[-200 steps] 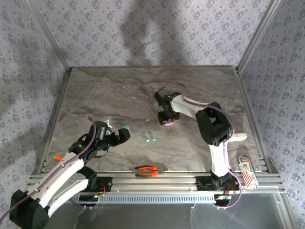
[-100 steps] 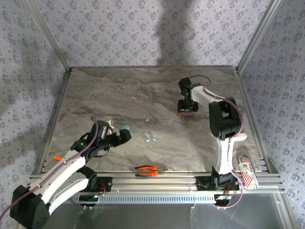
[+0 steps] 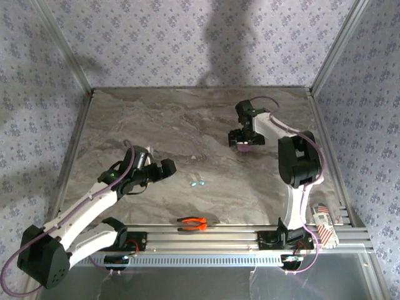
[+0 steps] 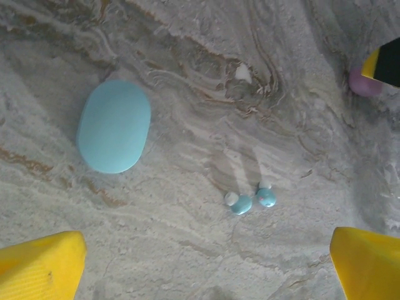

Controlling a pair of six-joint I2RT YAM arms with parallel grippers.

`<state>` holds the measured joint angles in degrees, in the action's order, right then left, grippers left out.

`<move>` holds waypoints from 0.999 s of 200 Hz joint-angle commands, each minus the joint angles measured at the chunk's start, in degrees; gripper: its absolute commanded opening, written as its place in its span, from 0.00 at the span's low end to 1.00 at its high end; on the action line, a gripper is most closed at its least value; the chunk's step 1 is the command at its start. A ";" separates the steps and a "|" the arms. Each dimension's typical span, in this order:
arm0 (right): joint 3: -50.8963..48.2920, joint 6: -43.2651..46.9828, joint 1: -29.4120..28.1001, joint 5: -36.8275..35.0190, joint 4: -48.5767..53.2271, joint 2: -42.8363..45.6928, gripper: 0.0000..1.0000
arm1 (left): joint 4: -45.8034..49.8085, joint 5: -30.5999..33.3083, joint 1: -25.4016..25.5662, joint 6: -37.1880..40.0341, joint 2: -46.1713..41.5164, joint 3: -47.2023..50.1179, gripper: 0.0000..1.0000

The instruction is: Insert the wireless bluetooth earbuds into the charging case

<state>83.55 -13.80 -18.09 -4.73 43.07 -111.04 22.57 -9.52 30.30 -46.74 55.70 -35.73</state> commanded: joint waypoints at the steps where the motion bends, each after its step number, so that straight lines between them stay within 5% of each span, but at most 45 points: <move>1: -2.75 -1.17 0.07 0.03 0.10 7.69 1.00 | 1.97 1.31 -0.35 1.72 1.69 -4.01 1.00; 84: -17.33 -4.42 -4.38 11.71 -6.17 28.02 1.00 | 5.57 4.83 -1.65 4.36 7.97 -12.99 1.00; 200: -20.13 -6.72 -0.49 22.91 -14.96 29.28 1.00 | 6.17 3.42 -3.06 5.07 12.63 -15.95 1.00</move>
<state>63.77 -19.55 -18.24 15.51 29.63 -83.09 27.14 -5.32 27.83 -42.89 67.24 -50.02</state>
